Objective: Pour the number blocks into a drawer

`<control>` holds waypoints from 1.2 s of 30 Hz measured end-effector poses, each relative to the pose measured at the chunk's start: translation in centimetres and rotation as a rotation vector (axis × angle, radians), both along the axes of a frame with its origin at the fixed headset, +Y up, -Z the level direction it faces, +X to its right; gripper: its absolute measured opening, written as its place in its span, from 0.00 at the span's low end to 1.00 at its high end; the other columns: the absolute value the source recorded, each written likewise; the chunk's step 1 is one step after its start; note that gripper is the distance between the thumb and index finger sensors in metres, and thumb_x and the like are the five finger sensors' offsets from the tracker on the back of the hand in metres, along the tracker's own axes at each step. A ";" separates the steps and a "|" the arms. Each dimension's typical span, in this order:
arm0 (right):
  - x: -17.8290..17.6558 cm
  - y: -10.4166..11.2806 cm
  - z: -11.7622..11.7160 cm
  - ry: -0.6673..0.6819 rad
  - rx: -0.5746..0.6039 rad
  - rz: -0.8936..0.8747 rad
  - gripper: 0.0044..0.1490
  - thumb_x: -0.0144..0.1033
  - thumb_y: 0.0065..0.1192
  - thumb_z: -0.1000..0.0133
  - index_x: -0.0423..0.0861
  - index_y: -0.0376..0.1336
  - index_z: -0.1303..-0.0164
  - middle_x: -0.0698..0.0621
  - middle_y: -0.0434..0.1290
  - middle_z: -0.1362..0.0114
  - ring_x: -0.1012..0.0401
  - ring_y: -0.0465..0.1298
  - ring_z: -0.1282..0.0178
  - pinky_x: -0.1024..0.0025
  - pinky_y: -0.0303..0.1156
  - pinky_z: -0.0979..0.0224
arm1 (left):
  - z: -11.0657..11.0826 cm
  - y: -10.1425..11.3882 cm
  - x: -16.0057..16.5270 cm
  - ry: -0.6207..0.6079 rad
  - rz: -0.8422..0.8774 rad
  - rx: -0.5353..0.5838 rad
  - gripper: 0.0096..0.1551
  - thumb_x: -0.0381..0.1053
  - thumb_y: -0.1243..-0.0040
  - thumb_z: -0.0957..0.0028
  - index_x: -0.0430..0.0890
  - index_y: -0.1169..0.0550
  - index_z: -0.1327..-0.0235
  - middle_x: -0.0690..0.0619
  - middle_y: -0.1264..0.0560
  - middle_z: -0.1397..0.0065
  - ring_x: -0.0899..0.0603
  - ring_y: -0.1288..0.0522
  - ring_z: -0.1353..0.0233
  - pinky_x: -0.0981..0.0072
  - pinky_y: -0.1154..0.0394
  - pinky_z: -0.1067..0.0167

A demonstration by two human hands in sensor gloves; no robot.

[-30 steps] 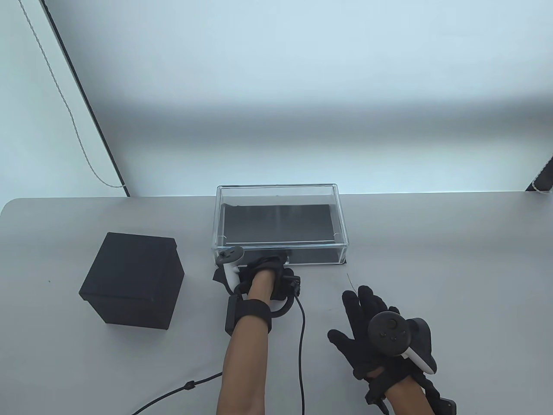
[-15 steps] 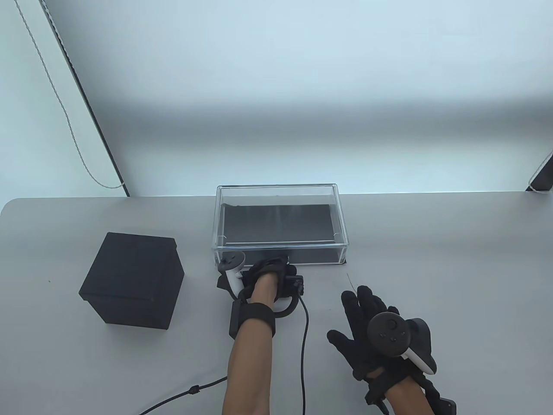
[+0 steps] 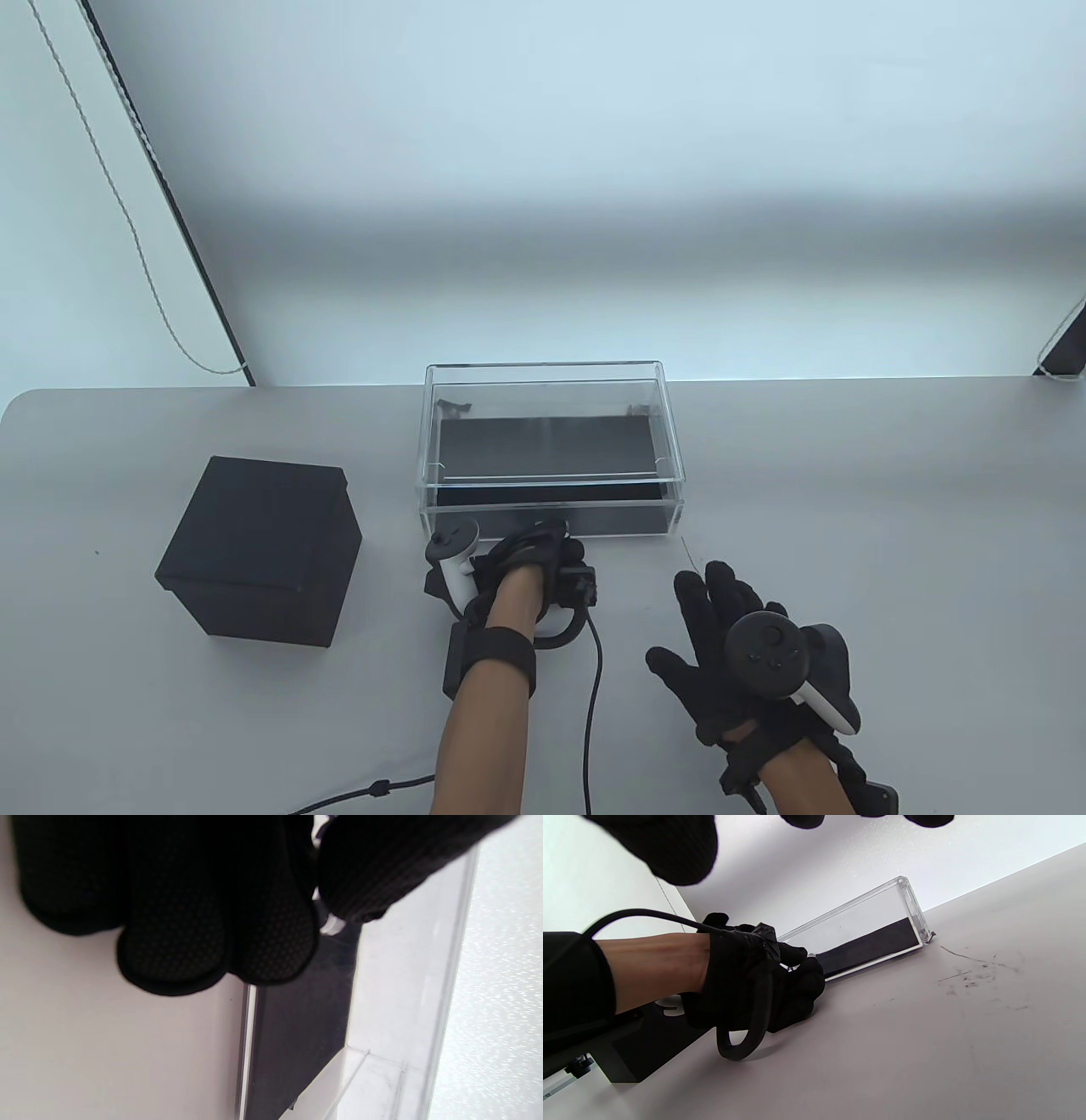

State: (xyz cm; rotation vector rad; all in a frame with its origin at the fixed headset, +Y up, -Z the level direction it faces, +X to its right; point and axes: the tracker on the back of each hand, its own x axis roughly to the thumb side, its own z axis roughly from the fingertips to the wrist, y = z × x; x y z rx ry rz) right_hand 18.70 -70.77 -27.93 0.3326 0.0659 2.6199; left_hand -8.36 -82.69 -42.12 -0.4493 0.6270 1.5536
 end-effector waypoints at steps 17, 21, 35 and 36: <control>-0.1 -0.3 -0.2 0.005 -0.013 0.044 0.57 0.66 0.59 0.50 0.49 0.39 0.22 0.38 0.38 0.16 0.33 0.45 0.20 0.23 0.38 0.29 | 4.7 -0.2 -0.2 -0.032 0.008 0.000 0.29 0.61 0.38 0.53 0.39 0.24 0.52 0.53 0.14 0.57 0.45 0.14 0.56 0.49 0.20 0.55; -0.2 -0.2 -0.1 0.006 -0.007 0.051 0.57 0.66 0.59 0.50 0.49 0.39 0.22 0.38 0.38 0.16 0.33 0.45 0.20 0.23 0.38 0.29 | 5.5 -0.2 -0.2 -0.041 0.010 -0.002 0.29 0.61 0.38 0.54 0.39 0.24 0.52 0.54 0.14 0.57 0.45 0.14 0.56 0.50 0.20 0.54; -0.3 -0.2 0.0 0.003 -0.007 0.053 0.57 0.66 0.59 0.50 0.49 0.40 0.22 0.38 0.38 0.17 0.33 0.46 0.20 0.23 0.38 0.29 | 7.1 -0.4 -0.1 -0.044 0.009 -0.009 0.29 0.60 0.38 0.53 0.39 0.24 0.52 0.53 0.14 0.57 0.45 0.14 0.55 0.51 0.19 0.54; -0.3 -0.3 0.0 0.003 -0.008 0.053 0.57 0.66 0.59 0.50 0.49 0.40 0.22 0.38 0.38 0.17 0.33 0.46 0.20 0.23 0.38 0.29 | 7.1 -0.4 -0.1 -0.044 0.009 -0.009 0.29 0.60 0.38 0.53 0.39 0.24 0.52 0.53 0.14 0.57 0.45 0.14 0.55 0.51 0.19 0.54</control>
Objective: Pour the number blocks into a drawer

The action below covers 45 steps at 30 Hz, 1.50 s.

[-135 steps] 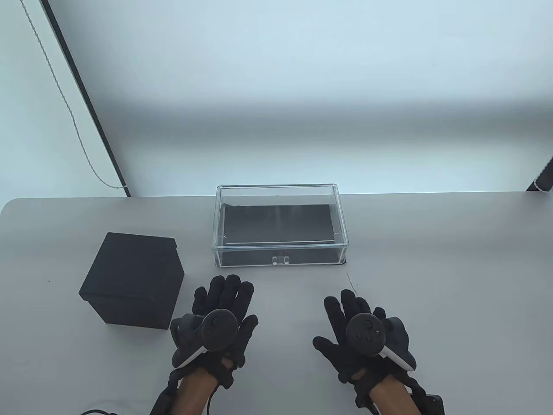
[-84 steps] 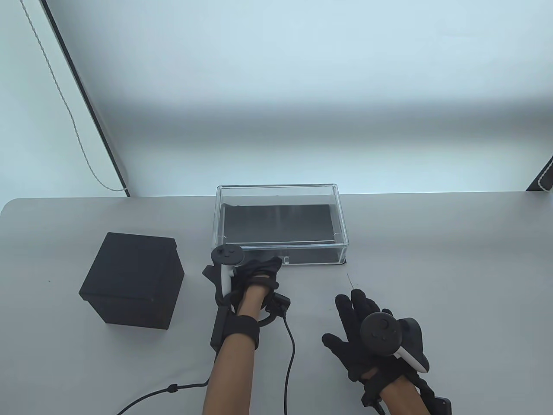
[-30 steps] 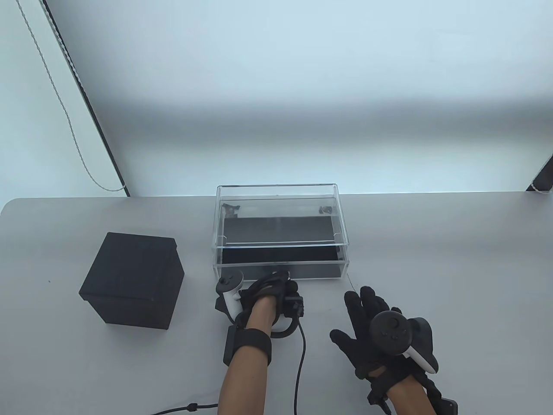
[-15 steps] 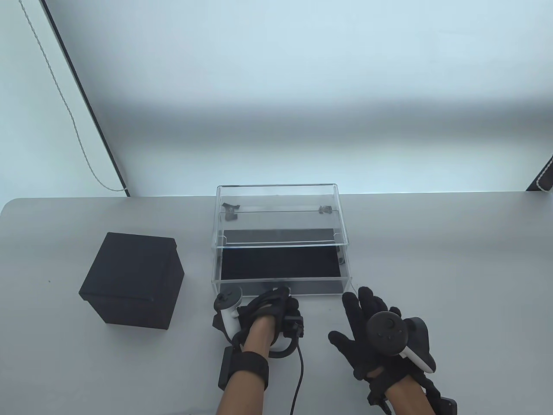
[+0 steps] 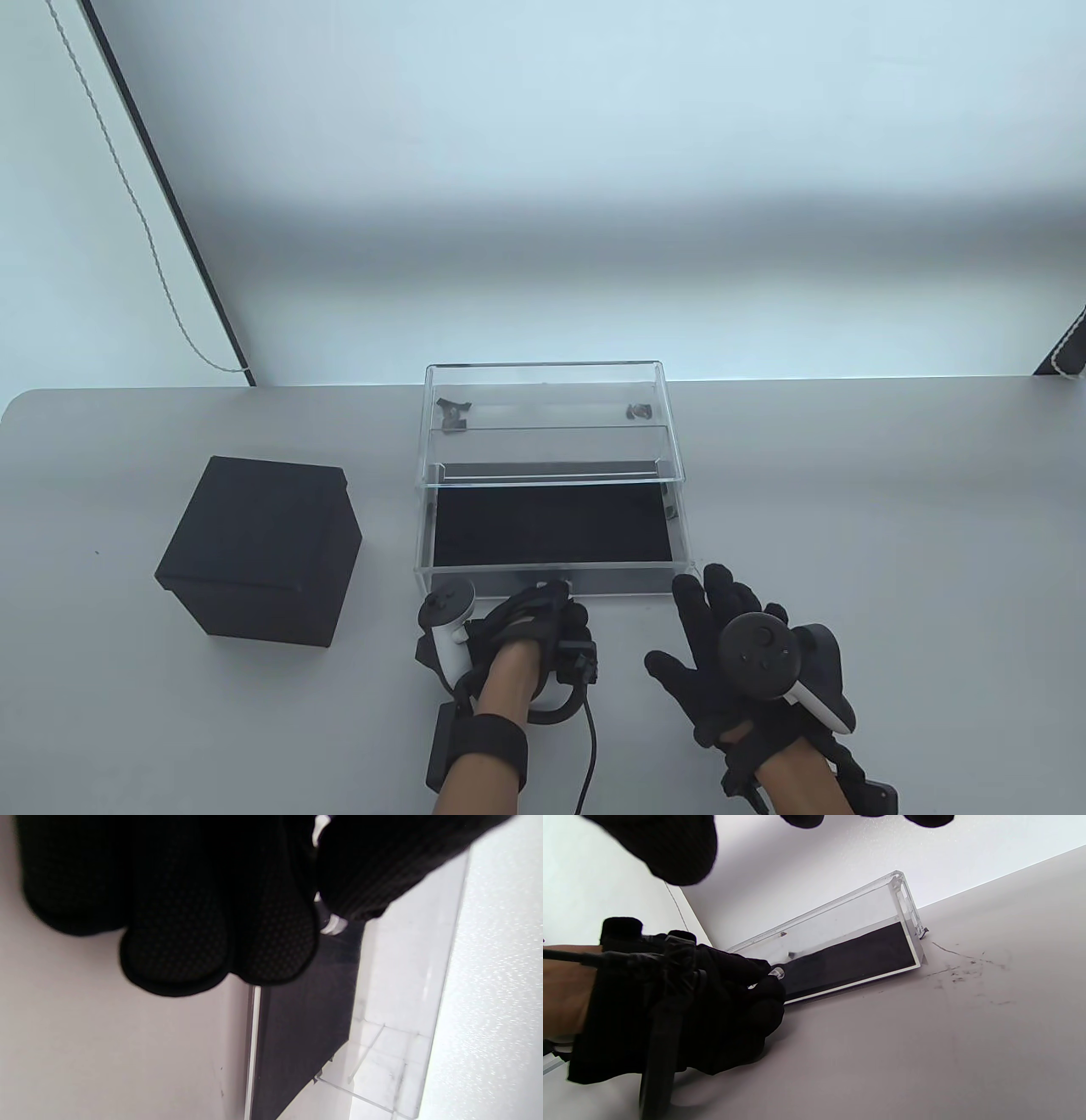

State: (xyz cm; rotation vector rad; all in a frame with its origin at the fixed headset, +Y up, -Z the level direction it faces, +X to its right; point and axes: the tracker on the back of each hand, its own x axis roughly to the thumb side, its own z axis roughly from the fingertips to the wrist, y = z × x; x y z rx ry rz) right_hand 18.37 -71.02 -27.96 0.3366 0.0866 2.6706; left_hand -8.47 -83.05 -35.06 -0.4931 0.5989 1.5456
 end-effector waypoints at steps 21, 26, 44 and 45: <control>-0.1 -0.1 0.1 0.005 -0.010 0.002 0.57 0.66 0.59 0.50 0.49 0.40 0.22 0.37 0.39 0.17 0.33 0.46 0.20 0.23 0.38 0.30 | 1.1 4.9 -1.4 -0.297 -0.126 0.005 0.43 0.66 0.50 0.49 0.38 0.39 0.32 0.39 0.28 0.30 0.33 0.29 0.32 0.36 0.35 0.35; -0.1 -0.1 0.0 0.007 -0.018 -0.005 0.57 0.66 0.59 0.50 0.49 0.40 0.22 0.37 0.38 0.17 0.33 0.46 0.20 0.23 0.38 0.30 | 1.2 8.4 -2.4 -0.374 -0.275 0.103 0.44 0.67 0.50 0.50 0.41 0.41 0.29 0.39 0.31 0.26 0.31 0.32 0.30 0.34 0.39 0.33; -0.2 -0.2 0.0 0.010 -0.034 -0.005 0.57 0.66 0.59 0.50 0.49 0.40 0.22 0.37 0.39 0.17 0.33 0.46 0.20 0.23 0.38 0.30 | -2.1 20.6 -13.2 -0.378 -0.954 0.561 0.42 0.65 0.48 0.51 0.50 0.40 0.26 0.44 0.39 0.17 0.32 0.46 0.19 0.29 0.55 0.28; -0.2 -0.2 0.0 0.011 -0.036 -0.004 0.57 0.66 0.59 0.50 0.49 0.40 0.22 0.37 0.39 0.17 0.32 0.46 0.21 0.23 0.38 0.30 | -2.2 20.8 -13.8 -0.377 -0.974 0.557 0.42 0.65 0.47 0.51 0.50 0.40 0.26 0.44 0.40 0.17 0.32 0.47 0.19 0.29 0.56 0.27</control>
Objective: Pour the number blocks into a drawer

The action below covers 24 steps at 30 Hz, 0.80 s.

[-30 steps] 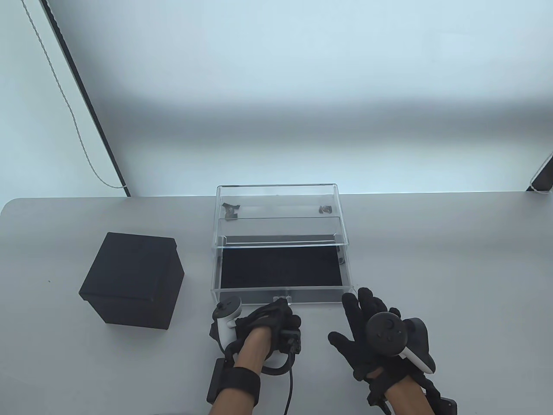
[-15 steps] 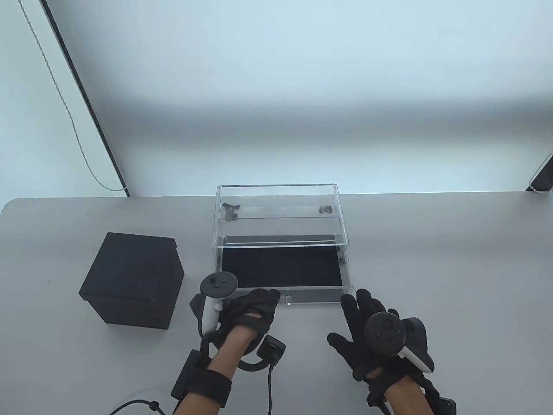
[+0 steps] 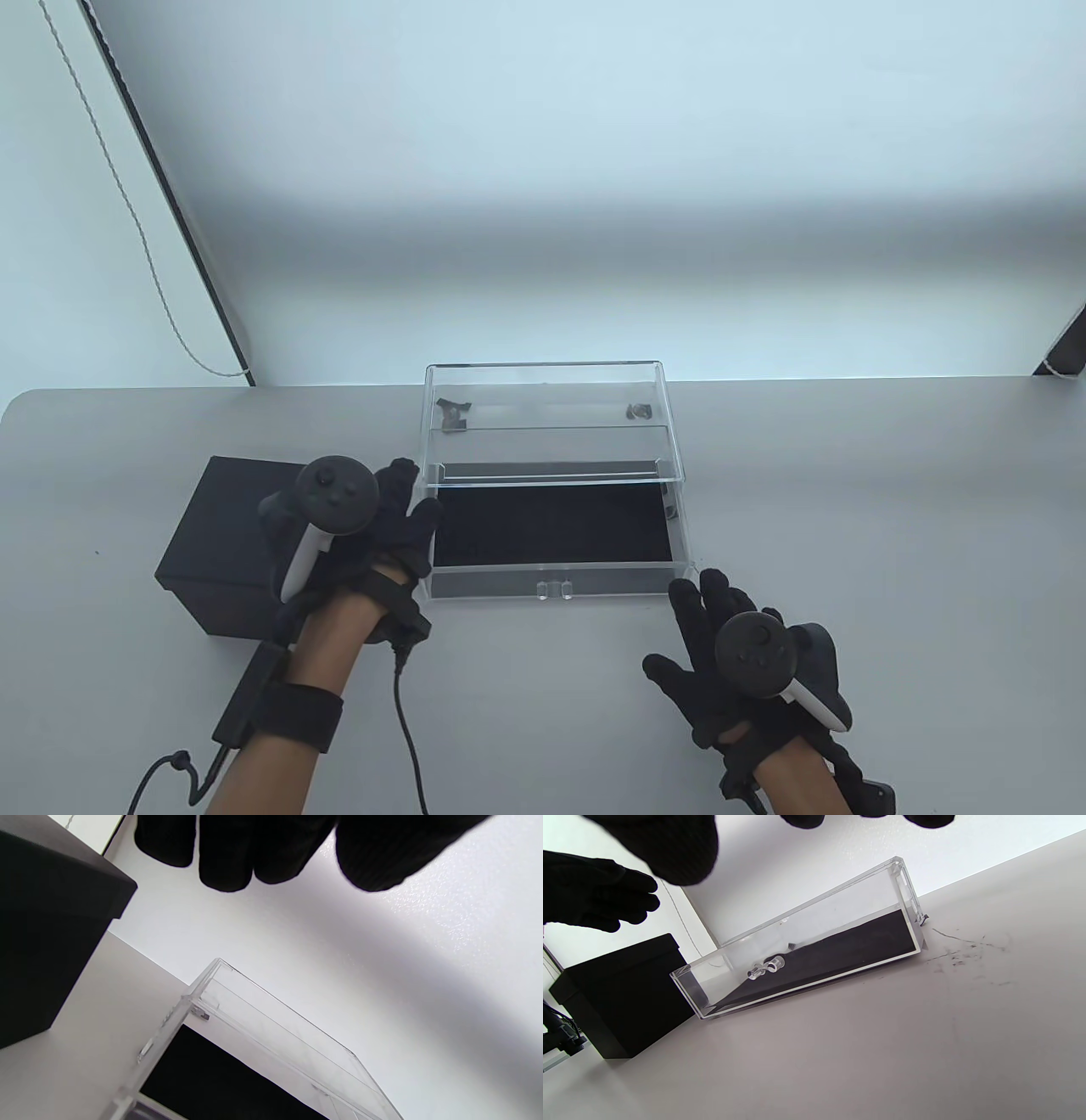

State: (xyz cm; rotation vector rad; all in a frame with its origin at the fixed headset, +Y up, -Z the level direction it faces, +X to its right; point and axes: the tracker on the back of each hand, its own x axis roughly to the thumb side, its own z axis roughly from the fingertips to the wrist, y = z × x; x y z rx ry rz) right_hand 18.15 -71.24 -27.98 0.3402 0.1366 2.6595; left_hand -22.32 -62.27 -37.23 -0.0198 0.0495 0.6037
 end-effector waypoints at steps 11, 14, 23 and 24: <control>-0.4 -0.3 -0.1 0.015 -0.021 0.014 0.57 0.65 0.59 0.50 0.49 0.40 0.22 0.37 0.39 0.17 0.33 0.46 0.21 0.23 0.39 0.30 | -1.0 -1.6 -9.2 0.111 -0.257 -0.065 0.41 0.64 0.46 0.52 0.53 0.40 0.25 0.50 0.46 0.14 0.37 0.55 0.16 0.30 0.63 0.26; -0.5 -0.3 -0.1 0.018 -0.029 0.014 0.57 0.65 0.59 0.50 0.49 0.40 0.22 0.37 0.39 0.17 0.32 0.46 0.21 0.23 0.39 0.30 | -1.0 -2.9 -10.9 0.128 -0.216 -0.068 0.42 0.64 0.46 0.52 0.54 0.40 0.25 0.51 0.48 0.14 0.39 0.58 0.15 0.30 0.64 0.25; -0.7 -0.7 -0.2 0.016 -0.060 0.016 0.57 0.65 0.59 0.50 0.49 0.39 0.22 0.38 0.39 0.17 0.32 0.46 0.21 0.23 0.38 0.30 | -0.1 -5.8 -11.7 0.083 -0.134 0.027 0.41 0.67 0.53 0.52 0.56 0.41 0.25 0.55 0.51 0.14 0.43 0.60 0.15 0.37 0.69 0.26; -0.7 -0.8 -0.3 0.013 -0.064 0.018 0.57 0.65 0.59 0.50 0.49 0.39 0.22 0.38 0.39 0.17 0.32 0.46 0.21 0.23 0.38 0.30 | -0.1 -5.8 -11.7 0.083 -0.151 0.024 0.40 0.68 0.53 0.52 0.56 0.41 0.25 0.55 0.51 0.14 0.42 0.59 0.15 0.37 0.68 0.26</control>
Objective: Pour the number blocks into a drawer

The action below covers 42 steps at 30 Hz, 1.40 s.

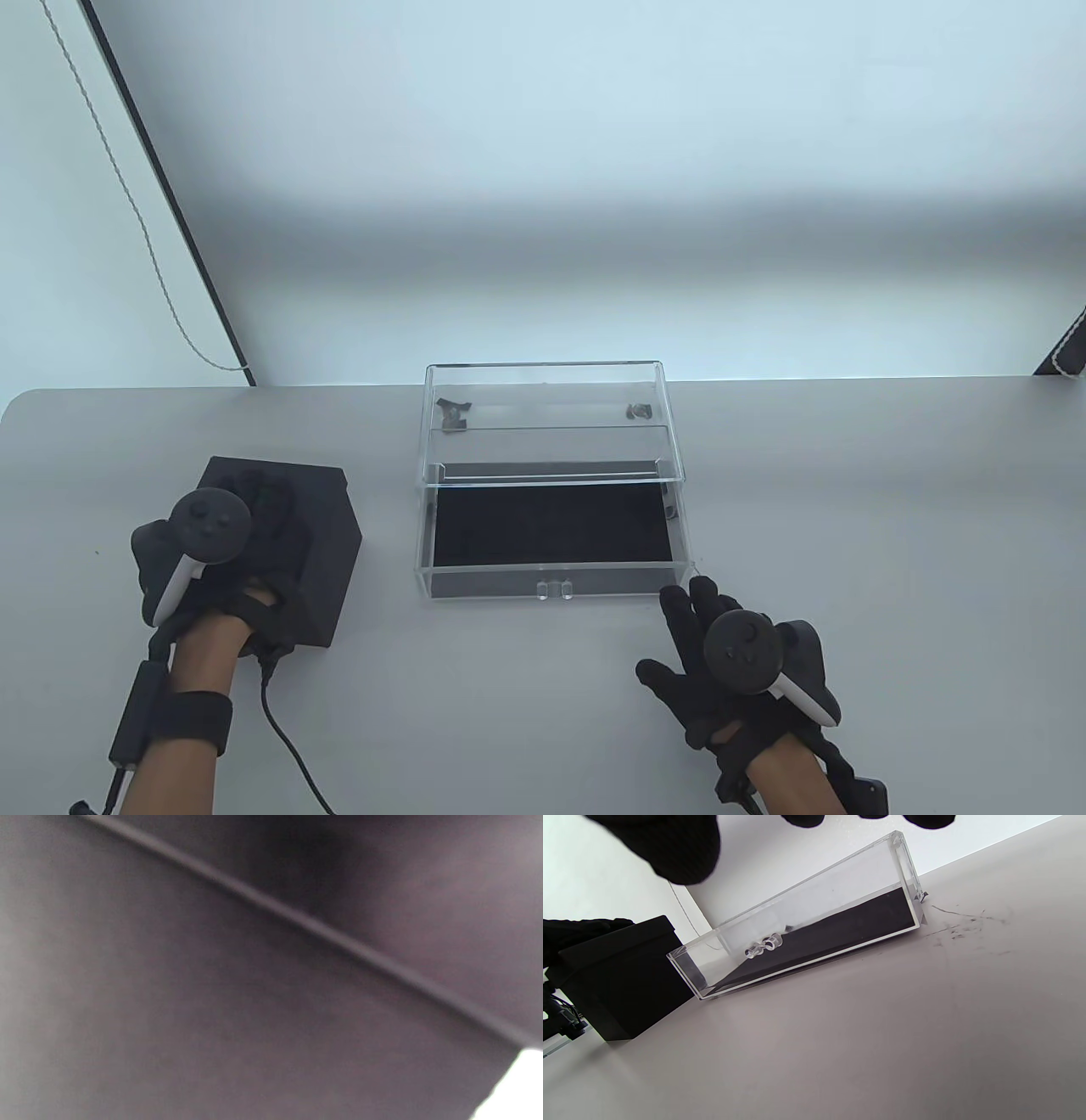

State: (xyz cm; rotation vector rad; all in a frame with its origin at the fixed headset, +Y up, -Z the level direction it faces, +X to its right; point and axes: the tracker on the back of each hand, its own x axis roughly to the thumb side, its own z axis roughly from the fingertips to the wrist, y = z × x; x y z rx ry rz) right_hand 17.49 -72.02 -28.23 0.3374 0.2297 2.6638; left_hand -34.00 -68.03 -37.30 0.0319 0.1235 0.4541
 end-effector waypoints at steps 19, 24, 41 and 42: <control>0.0 -0.5 -0.1 -0.006 -0.034 -0.003 0.57 0.65 0.59 0.50 0.49 0.39 0.22 0.37 0.39 0.17 0.32 0.46 0.21 0.23 0.38 0.29 | 5.8 -0.3 3.2 0.015 -0.032 0.022 0.40 0.69 0.55 0.51 0.56 0.41 0.24 0.55 0.51 0.13 0.41 0.58 0.15 0.38 0.67 0.26; 0.0 -0.6 -0.1 -0.008 -0.035 -0.004 0.57 0.65 0.59 0.50 0.49 0.39 0.22 0.37 0.39 0.17 0.32 0.46 0.21 0.23 0.38 0.29 | 7.7 -0.3 4.8 0.014 -0.042 0.032 0.40 0.69 0.56 0.51 0.56 0.42 0.24 0.54 0.50 0.13 0.41 0.58 0.15 0.37 0.67 0.26; -0.7 -0.9 -0.1 0.002 -0.050 0.016 0.56 0.65 0.59 0.49 0.49 0.39 0.22 0.37 0.39 0.17 0.32 0.46 0.20 0.23 0.38 0.29 | 11.9 -0.5 12.4 -0.029 -0.031 0.035 0.40 0.68 0.56 0.50 0.55 0.42 0.24 0.53 0.51 0.13 0.40 0.59 0.15 0.36 0.68 0.26; -0.7 -0.9 -0.1 0.003 -0.050 0.017 0.56 0.65 0.59 0.50 0.49 0.39 0.22 0.38 0.39 0.17 0.32 0.46 0.20 0.23 0.38 0.29 | 11.9 -0.5 12.9 -0.031 -0.031 0.034 0.41 0.68 0.56 0.50 0.55 0.42 0.24 0.53 0.51 0.13 0.40 0.59 0.15 0.36 0.68 0.26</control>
